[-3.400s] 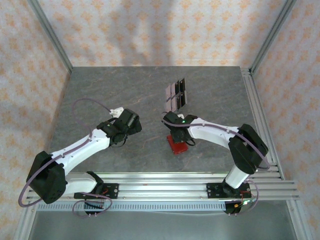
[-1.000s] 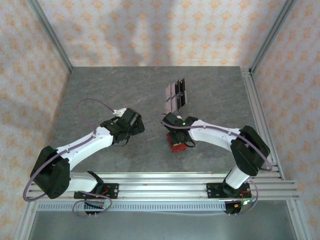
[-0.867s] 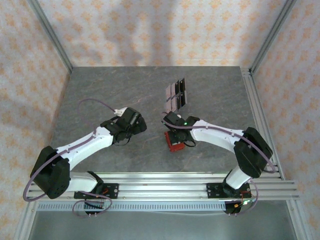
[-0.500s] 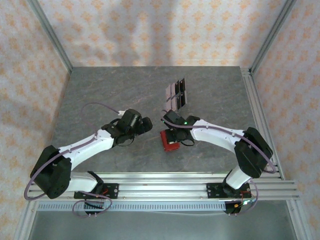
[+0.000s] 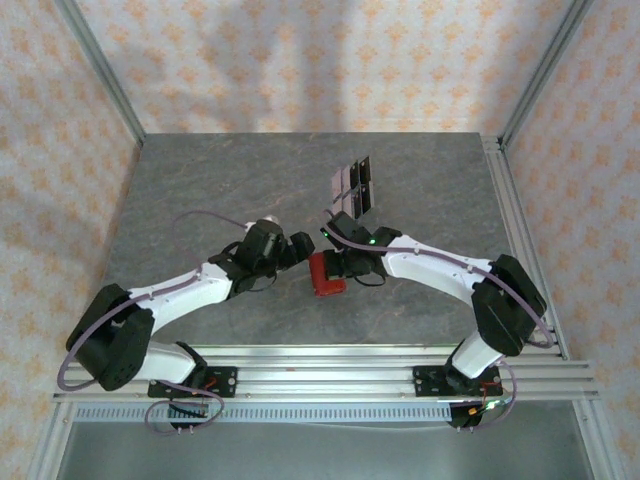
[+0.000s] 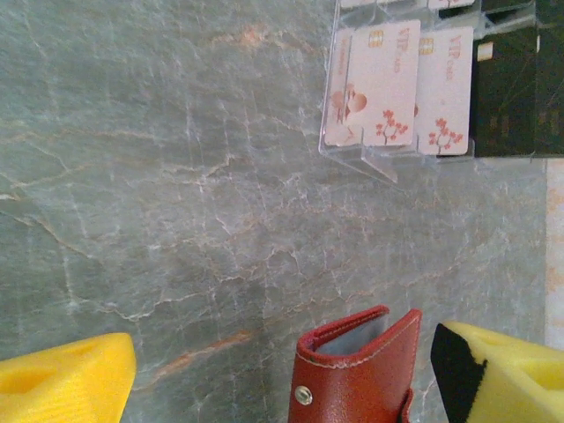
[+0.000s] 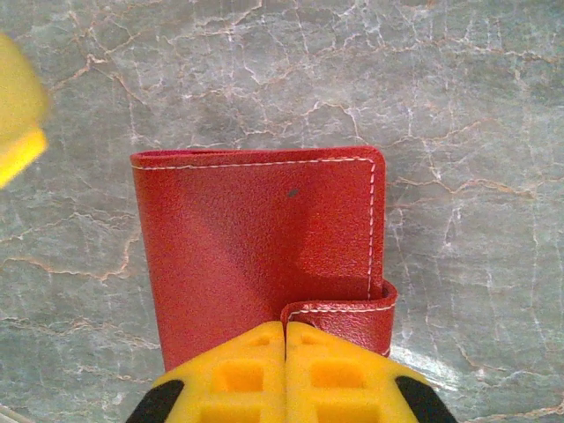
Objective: Put the credit cards into the card holder
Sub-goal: Open the button on the card holder.
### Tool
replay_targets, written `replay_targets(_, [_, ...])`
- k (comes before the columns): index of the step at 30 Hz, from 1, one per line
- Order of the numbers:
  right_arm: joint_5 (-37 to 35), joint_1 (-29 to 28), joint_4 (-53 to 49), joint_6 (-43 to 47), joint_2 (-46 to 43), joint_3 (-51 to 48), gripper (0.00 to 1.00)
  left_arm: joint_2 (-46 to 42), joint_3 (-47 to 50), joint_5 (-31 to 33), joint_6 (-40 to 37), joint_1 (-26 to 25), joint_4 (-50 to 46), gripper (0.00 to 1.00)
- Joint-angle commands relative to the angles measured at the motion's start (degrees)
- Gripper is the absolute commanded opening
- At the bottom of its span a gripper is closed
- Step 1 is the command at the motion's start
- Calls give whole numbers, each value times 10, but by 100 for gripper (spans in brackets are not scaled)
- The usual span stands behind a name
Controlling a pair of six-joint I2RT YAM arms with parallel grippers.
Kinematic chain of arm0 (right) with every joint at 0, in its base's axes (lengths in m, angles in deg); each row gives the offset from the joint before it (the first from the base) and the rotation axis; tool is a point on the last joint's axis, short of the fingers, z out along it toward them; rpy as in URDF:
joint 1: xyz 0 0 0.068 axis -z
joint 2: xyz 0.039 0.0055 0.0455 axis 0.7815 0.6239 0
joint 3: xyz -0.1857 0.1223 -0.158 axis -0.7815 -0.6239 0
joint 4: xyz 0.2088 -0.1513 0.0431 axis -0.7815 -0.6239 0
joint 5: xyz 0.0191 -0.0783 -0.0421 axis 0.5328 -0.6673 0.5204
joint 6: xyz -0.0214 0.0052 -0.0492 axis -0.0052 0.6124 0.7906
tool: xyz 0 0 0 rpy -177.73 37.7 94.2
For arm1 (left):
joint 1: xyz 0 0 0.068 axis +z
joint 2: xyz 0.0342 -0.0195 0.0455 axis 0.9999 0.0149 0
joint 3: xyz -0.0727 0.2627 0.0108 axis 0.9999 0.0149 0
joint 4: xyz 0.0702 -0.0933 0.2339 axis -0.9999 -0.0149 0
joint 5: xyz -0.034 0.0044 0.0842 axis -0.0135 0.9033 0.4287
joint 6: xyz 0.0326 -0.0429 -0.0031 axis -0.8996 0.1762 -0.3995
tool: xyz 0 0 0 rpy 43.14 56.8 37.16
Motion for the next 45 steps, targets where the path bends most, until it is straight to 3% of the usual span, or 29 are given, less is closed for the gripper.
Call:
replay_targets(1, [7, 3, 11, -13, -21, 21, 0, 12, 8, -15, 13, -8, 41, 87])
replay_targets(8, [12, 3, 16, -17, -23, 24, 0, 29, 8, -17, 22, -19, 62, 81])
replay_targets(18, [18, 3, 30, -24, -21, 18, 0, 58, 2, -4, 34, -47, 87, 63])
replay_targets(23, [14, 3, 32, -25, -21, 11, 0, 63, -1, 6, 38, -51, 93, 41])
replay_targets(27, [3, 5, 35, -25, -22, -1, 0, 57, -11, 22, 26, -52, 73, 1])
replay_targets(36, [-18, 61, 53, -36, -64, -64, 0, 22, -1, 64, -21, -52, 39, 0])
replay_targets(44, [33, 65, 88, -51, -70, -73, 0, 13, 5, 65, -52, -52, 48, 0])
replay_targets(45, [36, 65, 93, -56, -70, -74, 11, 11, 6, 65, -56, -52, 51, 0])
